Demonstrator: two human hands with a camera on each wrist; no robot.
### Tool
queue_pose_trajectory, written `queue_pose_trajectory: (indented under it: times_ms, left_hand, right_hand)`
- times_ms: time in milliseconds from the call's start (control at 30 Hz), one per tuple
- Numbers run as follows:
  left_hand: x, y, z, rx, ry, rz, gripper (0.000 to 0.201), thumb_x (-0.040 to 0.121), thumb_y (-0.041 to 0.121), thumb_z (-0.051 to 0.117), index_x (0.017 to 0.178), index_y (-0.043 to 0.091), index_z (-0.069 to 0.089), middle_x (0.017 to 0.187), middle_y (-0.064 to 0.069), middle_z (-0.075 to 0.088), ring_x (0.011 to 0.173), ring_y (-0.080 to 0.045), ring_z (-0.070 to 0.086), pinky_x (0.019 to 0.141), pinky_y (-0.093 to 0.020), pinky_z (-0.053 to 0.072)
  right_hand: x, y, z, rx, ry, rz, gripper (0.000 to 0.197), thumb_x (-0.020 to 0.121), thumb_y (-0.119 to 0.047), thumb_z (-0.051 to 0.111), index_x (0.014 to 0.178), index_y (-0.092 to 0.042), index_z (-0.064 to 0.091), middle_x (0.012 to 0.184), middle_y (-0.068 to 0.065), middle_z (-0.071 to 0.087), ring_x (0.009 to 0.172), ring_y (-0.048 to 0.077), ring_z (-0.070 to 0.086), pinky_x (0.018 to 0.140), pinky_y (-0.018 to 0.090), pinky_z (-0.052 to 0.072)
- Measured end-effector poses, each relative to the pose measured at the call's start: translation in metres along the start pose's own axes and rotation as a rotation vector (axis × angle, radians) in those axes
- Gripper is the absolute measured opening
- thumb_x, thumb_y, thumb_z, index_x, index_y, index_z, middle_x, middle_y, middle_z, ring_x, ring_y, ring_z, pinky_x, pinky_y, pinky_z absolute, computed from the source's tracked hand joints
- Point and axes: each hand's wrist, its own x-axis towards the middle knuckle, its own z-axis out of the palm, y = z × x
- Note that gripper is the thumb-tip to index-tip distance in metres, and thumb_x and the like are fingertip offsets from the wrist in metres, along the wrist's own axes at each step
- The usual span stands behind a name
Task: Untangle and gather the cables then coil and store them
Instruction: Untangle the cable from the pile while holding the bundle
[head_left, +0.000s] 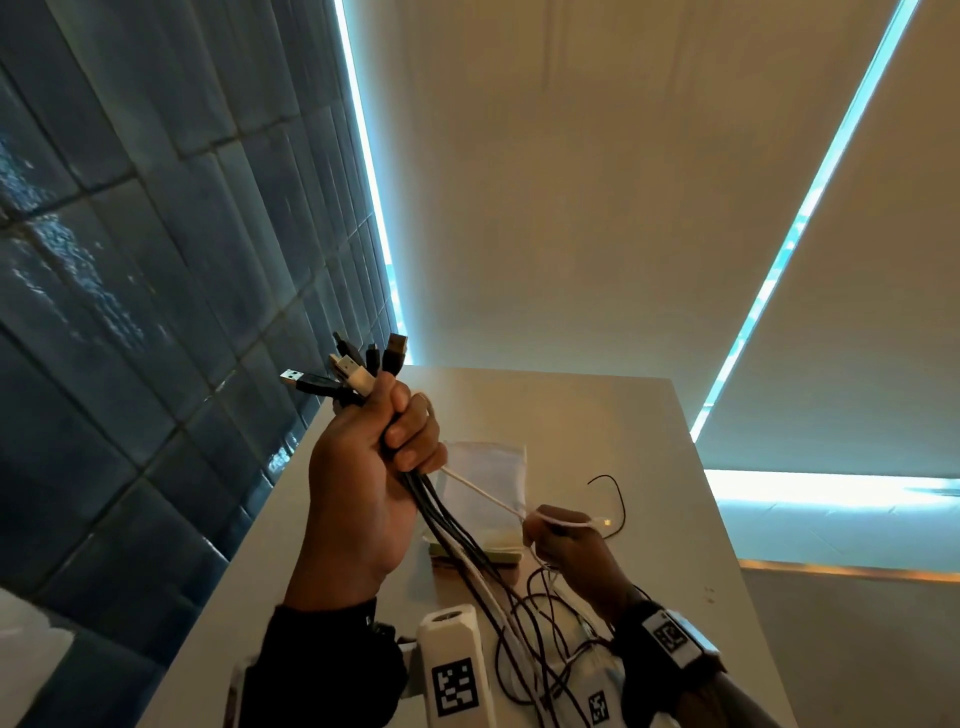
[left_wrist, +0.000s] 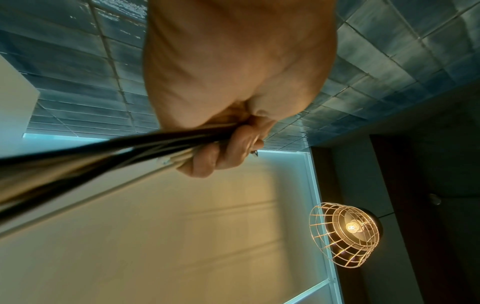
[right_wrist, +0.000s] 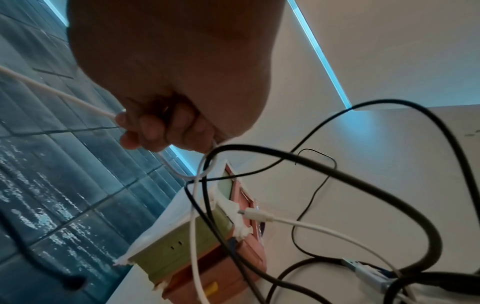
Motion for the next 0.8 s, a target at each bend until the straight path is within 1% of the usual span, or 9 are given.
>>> queue_pose_trajectory:
  times_ms: [100, 167, 233, 300, 400, 533, 633, 700, 800]
  left_hand:
    - [0.0, 0.002, -0.002, 0.011, 0.002, 0.024, 0.029, 0.098, 0.025, 0.037, 0.071, 0.017, 0.042, 0.055, 0.008, 0.03, 0.045, -0.005, 0.022, 0.05, -0.024, 0.017]
    - [0.001, 0.005, -0.005, 0.017, -0.006, 0.039, 0.029, 0.098, 0.026, 0.038, 0.071, 0.017, 0.043, 0.055, 0.008, 0.03, 0.045, -0.005, 0.022, 0.05, -0.024, 0.016]
    - [0.001, 0.007, -0.009, 0.02, 0.003, 0.048, 0.029, 0.098, 0.027, 0.037, 0.071, 0.018, 0.043, 0.055, 0.009, 0.031, 0.044, -0.004, 0.023, 0.05, -0.025, 0.016]
    - [0.002, 0.008, -0.012, 0.016, 0.009, 0.056, 0.029, 0.099, 0.027, 0.036, 0.071, 0.018, 0.043, 0.054, 0.01, 0.031, 0.043, -0.004, 0.023, 0.049, -0.024, 0.018]
    - [0.001, 0.012, -0.014, 0.019, 0.006, 0.075, 0.029, 0.098, 0.026, 0.036, 0.071, 0.019, 0.043, 0.054, 0.01, 0.031, 0.043, -0.003, 0.023, 0.048, -0.023, 0.019]
    - [0.0, 0.015, -0.013, 0.04, 0.029, 0.083, 0.031, 0.099, 0.025, 0.035, 0.07, 0.018, 0.043, 0.054, 0.01, 0.03, 0.043, -0.004, 0.023, 0.047, -0.022, 0.02]
    - [0.001, 0.015, -0.011, 0.067, 0.047, 0.065, 0.032, 0.1, 0.023, 0.034, 0.069, 0.018, 0.042, 0.053, 0.009, 0.03, 0.043, -0.004, 0.023, 0.046, -0.022, 0.021]
    - [0.003, 0.014, -0.008, 0.111, 0.054, 0.049, 0.031, 0.1, 0.024, 0.035, 0.07, 0.018, 0.043, 0.054, 0.008, 0.029, 0.042, -0.005, 0.023, 0.044, -0.021, 0.022]
    - [0.005, 0.009, -0.005, 0.205, 0.132, 0.026, 0.032, 0.101, 0.023, 0.035, 0.07, 0.016, 0.043, 0.054, 0.006, 0.033, 0.042, -0.007, 0.026, 0.043, -0.021, 0.026]
  right_hand:
    - [0.001, 0.003, -0.001, 0.01, -0.03, 0.017, 0.027, 0.089, 0.011, 0.048, 0.068, -0.002, 0.059, 0.06, 0.004, 0.045, 0.055, 0.01, 0.037, 0.051, 0.017, 0.031]
    - [0.002, 0.007, -0.001, -0.022, -0.044, 0.024, 0.027, 0.092, 0.008, 0.048, 0.07, -0.002, 0.061, 0.064, 0.002, 0.049, 0.057, 0.007, 0.041, 0.055, 0.016, 0.035]
    - [0.001, 0.008, -0.002, -0.054, -0.055, 0.031, 0.029, 0.095, 0.003, 0.049, 0.07, -0.006, 0.061, 0.061, -0.006, 0.05, 0.056, 0.004, 0.041, 0.055, 0.014, 0.036]
    - [0.001, 0.011, -0.005, -0.073, -0.065, 0.053, 0.03, 0.096, 0.001, 0.05, 0.069, -0.008, 0.061, 0.058, -0.01, 0.049, 0.055, 0.003, 0.04, 0.055, 0.013, 0.035]
    - [-0.002, 0.017, -0.01, -0.115, -0.073, 0.09, 0.03, 0.095, 0.0, 0.05, 0.069, -0.008, 0.062, 0.058, -0.008, 0.049, 0.054, 0.003, 0.039, 0.054, 0.015, 0.034]
    - [-0.007, 0.02, -0.015, -0.177, -0.078, 0.131, 0.029, 0.094, 0.001, 0.05, 0.069, -0.007, 0.063, 0.062, 0.0, 0.049, 0.056, 0.004, 0.041, 0.055, 0.015, 0.035]
    - [-0.007, 0.019, -0.013, -0.202, -0.031, 0.155, 0.028, 0.091, 0.0, 0.052, 0.068, -0.008, 0.064, 0.059, -0.002, 0.05, 0.057, 0.008, 0.042, 0.055, 0.018, 0.035]
    - [-0.006, 0.009, -0.012, -0.184, 0.045, 0.164, 0.023, 0.092, -0.007, 0.055, 0.072, -0.005, 0.067, 0.059, -0.001, 0.05, 0.057, 0.011, 0.042, 0.054, 0.02, 0.035]
    - [-0.004, -0.023, -0.007, -0.075, 0.134, 0.117, 0.021, 0.093, -0.013, 0.058, 0.077, -0.002, 0.068, 0.054, -0.007, 0.051, 0.052, 0.009, 0.042, 0.049, 0.019, 0.036]
